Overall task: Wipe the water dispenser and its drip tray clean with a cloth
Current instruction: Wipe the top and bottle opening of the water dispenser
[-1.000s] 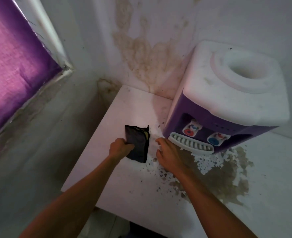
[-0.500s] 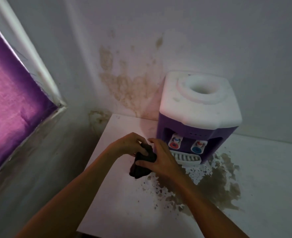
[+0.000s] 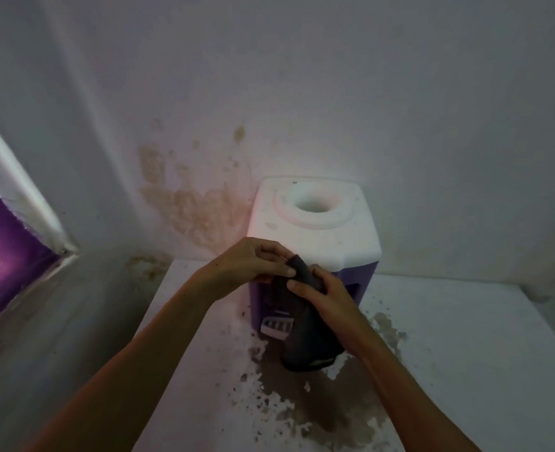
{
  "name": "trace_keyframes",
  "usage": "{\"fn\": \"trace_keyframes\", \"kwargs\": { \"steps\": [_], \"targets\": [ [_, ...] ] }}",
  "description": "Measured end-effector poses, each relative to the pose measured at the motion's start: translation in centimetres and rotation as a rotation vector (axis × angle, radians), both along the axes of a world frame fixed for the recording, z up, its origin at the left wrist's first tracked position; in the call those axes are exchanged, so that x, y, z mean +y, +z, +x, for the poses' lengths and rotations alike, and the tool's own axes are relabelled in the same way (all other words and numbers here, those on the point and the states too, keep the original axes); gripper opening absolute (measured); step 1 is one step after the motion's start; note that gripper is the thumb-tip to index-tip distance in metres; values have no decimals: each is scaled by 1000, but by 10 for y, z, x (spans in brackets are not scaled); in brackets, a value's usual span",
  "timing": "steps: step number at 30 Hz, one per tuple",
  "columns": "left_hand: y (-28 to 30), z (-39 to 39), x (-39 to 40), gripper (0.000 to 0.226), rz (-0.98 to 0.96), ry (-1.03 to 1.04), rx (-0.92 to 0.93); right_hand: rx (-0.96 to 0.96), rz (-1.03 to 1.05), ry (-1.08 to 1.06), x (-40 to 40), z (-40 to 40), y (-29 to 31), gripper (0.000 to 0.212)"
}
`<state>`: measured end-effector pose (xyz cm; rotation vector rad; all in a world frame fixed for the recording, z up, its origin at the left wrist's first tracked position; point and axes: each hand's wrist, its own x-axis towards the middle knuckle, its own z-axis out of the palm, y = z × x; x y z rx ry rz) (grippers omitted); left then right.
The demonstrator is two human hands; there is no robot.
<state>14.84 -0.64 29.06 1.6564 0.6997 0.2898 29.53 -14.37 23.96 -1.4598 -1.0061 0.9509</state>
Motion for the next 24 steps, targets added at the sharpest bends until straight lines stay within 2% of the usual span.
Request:
{"fn": "trace_keyframes", "kwargs": {
  "steps": [3, 6, 9, 12, 15, 17, 21, 24],
  "targets": [
    [17, 23, -12, 23, -60, 17, -123, 66, 61, -3, -10, 22, 30, 24],
    [29, 46, -20, 22, 7, 47, -161, 192, 86, -28, -17, 44, 50, 24],
    [39, 65, -24, 11, 144, 166, -156, 389, 100, -142, -20, 75, 65, 28],
    [37, 70, -24, 6, 293, 232, -113, 388, 77, -271, -22, 106, 71, 27],
    [25, 73, -25, 6, 557, 277, -16, 413, 41, -312, -32, 134, 70, 17],
    [16, 72, -24, 19, 718, 276, 57, 305, -31, -364, -38, 148, 66, 16],
    [6, 76, -23, 72, 886, 185, 186, -12, -198, -445, -38, 164, 46, 15],
    [1, 84, -15, 103, 974, 67, 301, -64, -249, -464, -33, 157, 46, 27]
  ]
}}
